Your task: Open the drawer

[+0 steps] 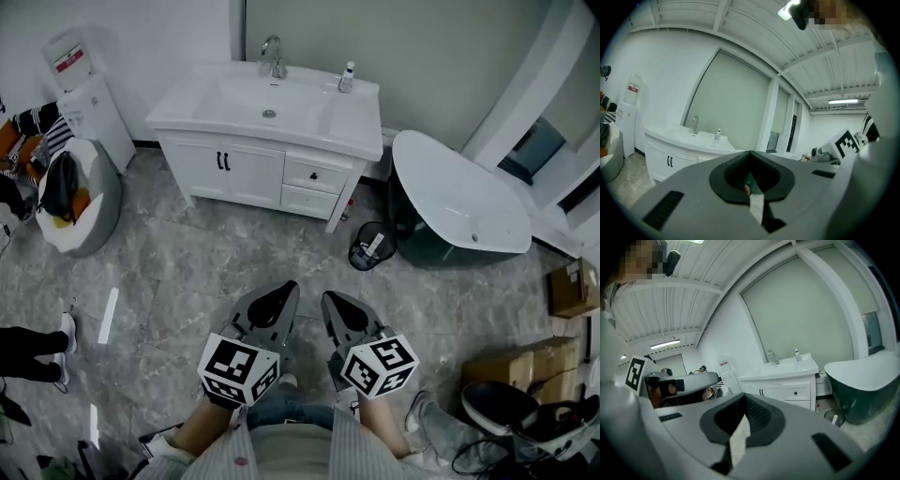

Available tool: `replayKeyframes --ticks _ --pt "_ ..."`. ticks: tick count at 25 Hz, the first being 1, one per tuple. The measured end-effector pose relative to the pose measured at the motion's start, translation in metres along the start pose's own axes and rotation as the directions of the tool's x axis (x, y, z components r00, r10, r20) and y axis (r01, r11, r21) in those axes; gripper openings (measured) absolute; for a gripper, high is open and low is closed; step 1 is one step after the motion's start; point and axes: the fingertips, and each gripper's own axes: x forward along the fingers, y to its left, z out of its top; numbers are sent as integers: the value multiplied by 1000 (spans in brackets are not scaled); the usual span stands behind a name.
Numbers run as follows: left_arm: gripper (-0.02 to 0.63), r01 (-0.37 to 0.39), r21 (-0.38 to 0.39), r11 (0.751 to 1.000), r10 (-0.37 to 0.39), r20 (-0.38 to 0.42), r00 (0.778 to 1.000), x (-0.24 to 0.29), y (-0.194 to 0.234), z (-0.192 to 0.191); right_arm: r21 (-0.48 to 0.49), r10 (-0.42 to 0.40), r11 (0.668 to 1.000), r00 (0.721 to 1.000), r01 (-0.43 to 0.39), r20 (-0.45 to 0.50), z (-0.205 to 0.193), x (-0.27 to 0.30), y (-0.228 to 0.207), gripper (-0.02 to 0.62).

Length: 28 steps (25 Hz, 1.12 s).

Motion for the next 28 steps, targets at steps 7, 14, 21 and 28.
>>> replayKeyframes --ticks 7,14,21,28 --pt "17 57 7 998 -56 -30 998 64 54 21 25 -49 998 999 50 -24 23 66 -33 6" --pt "17 94 16 995 -94 -46 995 113 100 33 44 -80 996 996 82 -39 34 123 -63 7" --pt "17 102 25 994 -101 -40 994 134 140 44 90 -117 989 993 119 -36 35 157 -82 6" --pt "17 105 20 994 -104 -49 993 145 157 47 115 -155 981 988 157 -22 44 165 -96 7"
